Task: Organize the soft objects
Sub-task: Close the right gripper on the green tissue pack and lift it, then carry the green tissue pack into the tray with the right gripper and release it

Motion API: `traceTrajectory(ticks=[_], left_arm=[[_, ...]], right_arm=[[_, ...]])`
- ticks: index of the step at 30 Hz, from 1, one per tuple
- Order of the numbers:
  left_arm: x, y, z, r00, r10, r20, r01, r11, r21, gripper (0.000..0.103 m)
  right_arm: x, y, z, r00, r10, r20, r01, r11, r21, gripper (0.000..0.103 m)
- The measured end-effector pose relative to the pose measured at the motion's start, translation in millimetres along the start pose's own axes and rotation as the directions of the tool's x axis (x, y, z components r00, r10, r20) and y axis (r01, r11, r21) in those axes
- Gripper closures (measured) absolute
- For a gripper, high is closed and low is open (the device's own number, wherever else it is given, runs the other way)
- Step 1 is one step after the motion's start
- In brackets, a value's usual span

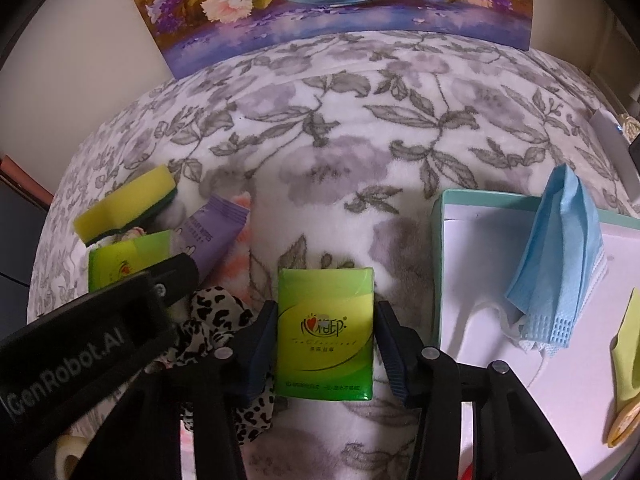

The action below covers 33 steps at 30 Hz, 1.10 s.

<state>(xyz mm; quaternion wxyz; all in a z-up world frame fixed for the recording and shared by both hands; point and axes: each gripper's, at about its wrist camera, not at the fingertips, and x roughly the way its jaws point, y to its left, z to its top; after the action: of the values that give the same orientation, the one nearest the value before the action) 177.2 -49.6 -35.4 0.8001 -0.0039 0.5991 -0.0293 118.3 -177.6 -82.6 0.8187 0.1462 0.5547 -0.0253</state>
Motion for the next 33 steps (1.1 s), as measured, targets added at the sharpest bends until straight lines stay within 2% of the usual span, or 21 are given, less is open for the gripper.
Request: traceTrajectory(ticks=[9,19,26,33], left_arm=[[-11,14,4,0.999,-0.047,0.007,0.047,0.998,-0.034,0.037],[-50,34,9,0.991,-0.119,0.066,0.123,0.990,-0.064,0.037],[-78,48,10,0.985,-0.132,0.109,0.143,0.985,-0.099,0.037],[-95,45,9,0.984,-0.106,0.145,0.120,0.989,-0.089,0.037]], right_arm=[[-10,-5,3,1.000,0.004,0.007,-0.004,1.000,0.028,0.053],[-46,-11,15,0.998,0.013,0.059,-0.018,0.997,0.072,0.053],[-70,-14,18,0.996,0.021,0.081,-0.028,0.996,0.088,0.053],[-79,-21,19,0.997,0.001,0.071,-0.008,0.995,0.099,0.053]])
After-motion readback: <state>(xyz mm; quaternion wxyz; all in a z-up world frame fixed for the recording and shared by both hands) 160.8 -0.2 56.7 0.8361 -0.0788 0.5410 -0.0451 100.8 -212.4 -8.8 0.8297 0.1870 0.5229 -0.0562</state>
